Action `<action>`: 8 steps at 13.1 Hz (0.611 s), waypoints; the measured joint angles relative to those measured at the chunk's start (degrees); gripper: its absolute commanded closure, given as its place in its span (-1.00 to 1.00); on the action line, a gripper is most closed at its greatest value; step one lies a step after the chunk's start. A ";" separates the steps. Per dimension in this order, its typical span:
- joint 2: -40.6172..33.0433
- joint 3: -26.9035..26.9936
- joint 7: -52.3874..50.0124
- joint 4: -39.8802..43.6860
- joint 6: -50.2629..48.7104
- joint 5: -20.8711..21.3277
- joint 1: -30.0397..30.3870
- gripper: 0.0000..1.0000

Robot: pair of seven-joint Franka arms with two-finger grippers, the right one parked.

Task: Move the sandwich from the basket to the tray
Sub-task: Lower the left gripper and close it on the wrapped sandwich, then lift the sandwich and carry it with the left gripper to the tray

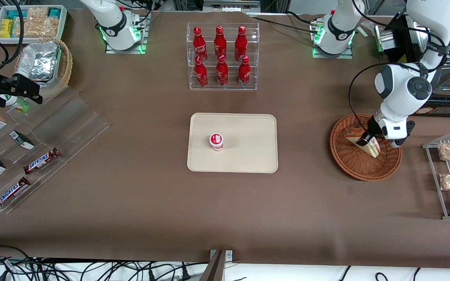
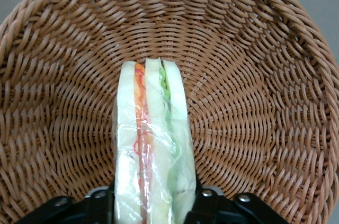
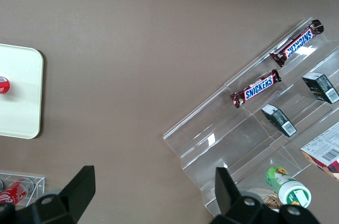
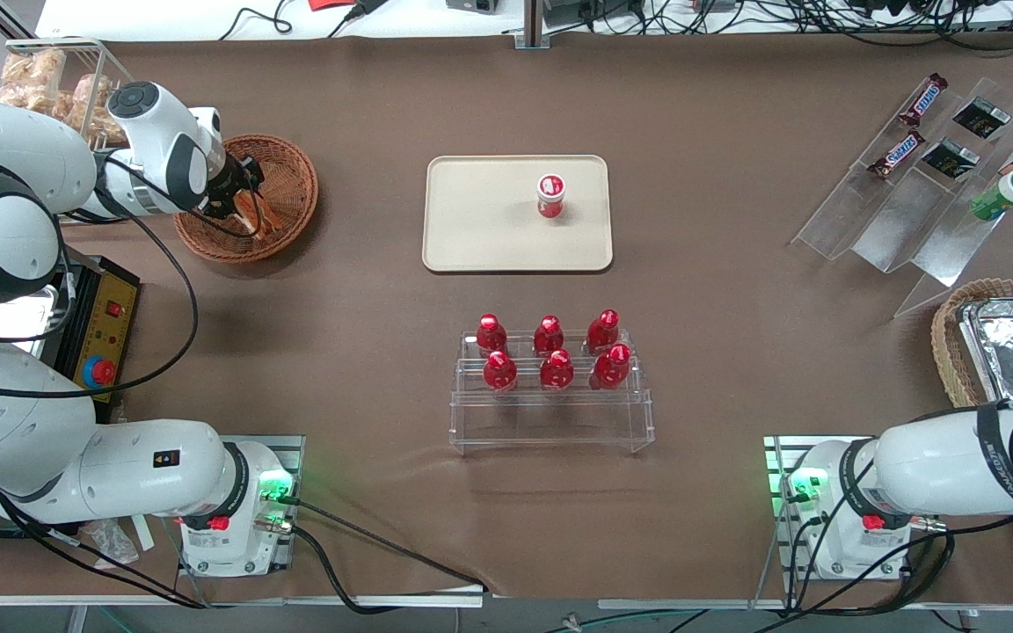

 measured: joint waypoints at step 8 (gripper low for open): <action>-6.47 -2.88 3.97 20.55 -35.44 0.00 -0.42 0.84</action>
